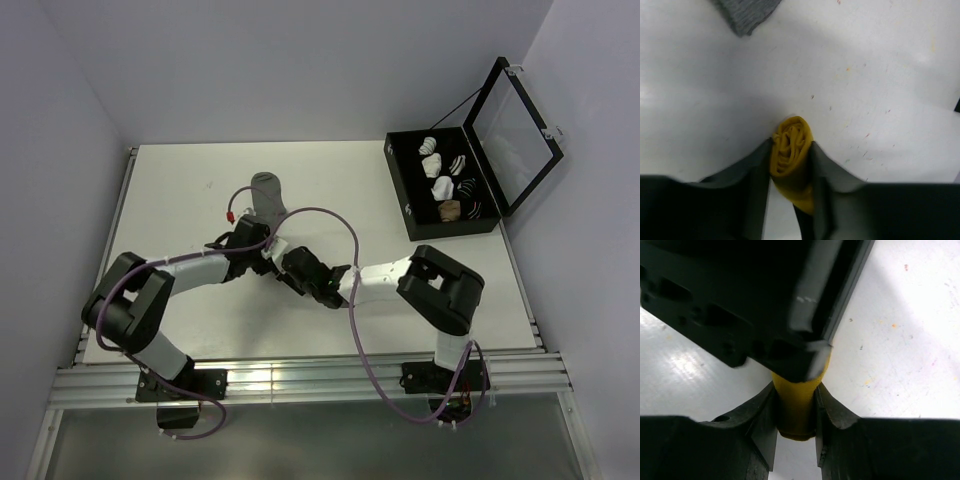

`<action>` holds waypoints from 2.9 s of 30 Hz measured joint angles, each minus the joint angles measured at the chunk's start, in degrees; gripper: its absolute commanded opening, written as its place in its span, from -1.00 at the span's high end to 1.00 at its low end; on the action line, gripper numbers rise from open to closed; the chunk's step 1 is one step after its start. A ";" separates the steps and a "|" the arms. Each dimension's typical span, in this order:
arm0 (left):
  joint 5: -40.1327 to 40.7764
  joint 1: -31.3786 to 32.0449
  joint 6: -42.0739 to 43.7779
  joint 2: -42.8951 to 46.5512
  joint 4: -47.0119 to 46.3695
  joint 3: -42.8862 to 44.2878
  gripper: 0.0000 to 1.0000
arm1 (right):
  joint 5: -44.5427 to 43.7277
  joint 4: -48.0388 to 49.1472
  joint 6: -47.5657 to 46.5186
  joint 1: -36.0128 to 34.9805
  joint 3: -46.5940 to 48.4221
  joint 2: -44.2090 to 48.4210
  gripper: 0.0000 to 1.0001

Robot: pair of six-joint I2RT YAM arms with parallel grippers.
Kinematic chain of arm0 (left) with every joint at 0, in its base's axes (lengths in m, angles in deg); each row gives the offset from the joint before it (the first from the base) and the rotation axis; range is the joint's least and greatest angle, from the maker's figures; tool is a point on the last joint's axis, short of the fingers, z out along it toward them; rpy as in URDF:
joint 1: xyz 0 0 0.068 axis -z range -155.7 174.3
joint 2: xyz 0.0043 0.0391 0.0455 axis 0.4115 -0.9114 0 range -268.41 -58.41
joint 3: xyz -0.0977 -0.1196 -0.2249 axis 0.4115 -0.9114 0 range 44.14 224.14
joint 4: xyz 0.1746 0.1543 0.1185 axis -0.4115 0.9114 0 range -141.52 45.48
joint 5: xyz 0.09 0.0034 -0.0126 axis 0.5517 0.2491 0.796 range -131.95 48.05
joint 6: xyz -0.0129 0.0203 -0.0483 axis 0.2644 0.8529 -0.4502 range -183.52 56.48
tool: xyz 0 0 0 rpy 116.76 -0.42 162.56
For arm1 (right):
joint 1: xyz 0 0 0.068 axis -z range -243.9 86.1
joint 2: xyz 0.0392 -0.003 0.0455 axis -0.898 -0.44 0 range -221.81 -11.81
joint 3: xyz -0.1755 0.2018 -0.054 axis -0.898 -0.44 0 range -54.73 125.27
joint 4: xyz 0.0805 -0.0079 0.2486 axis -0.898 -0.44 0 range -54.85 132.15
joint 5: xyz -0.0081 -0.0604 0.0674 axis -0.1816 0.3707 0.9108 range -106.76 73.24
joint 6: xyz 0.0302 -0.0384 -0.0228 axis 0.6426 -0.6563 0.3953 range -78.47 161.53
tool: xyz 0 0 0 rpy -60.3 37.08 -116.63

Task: Roll the socks
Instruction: Pick up the sock at the center of the board, then place the sock in the storage box.

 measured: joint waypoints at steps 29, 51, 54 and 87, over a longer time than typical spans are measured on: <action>24.30 -20.46 17.88 40.24 26.75 16.17 -0.99 | -0.20 -28.94 16.81 38.07 9.86 24.74 1.00; 34.95 -20.46 27.17 42.14 23.50 9.86 -0.96 | 8.11 -36.13 22.97 57.29 27.26 2.05 1.00; 35.10 -20.46 27.23 41.59 23.21 9.73 -0.96 | 8.76 -35.65 23.58 57.40 28.41 -1.42 1.00; 34.93 -20.46 28.22 39.15 22.01 9.20 -0.94 | 13.31 -44.98 26.64 59.87 43.25 -18.08 0.75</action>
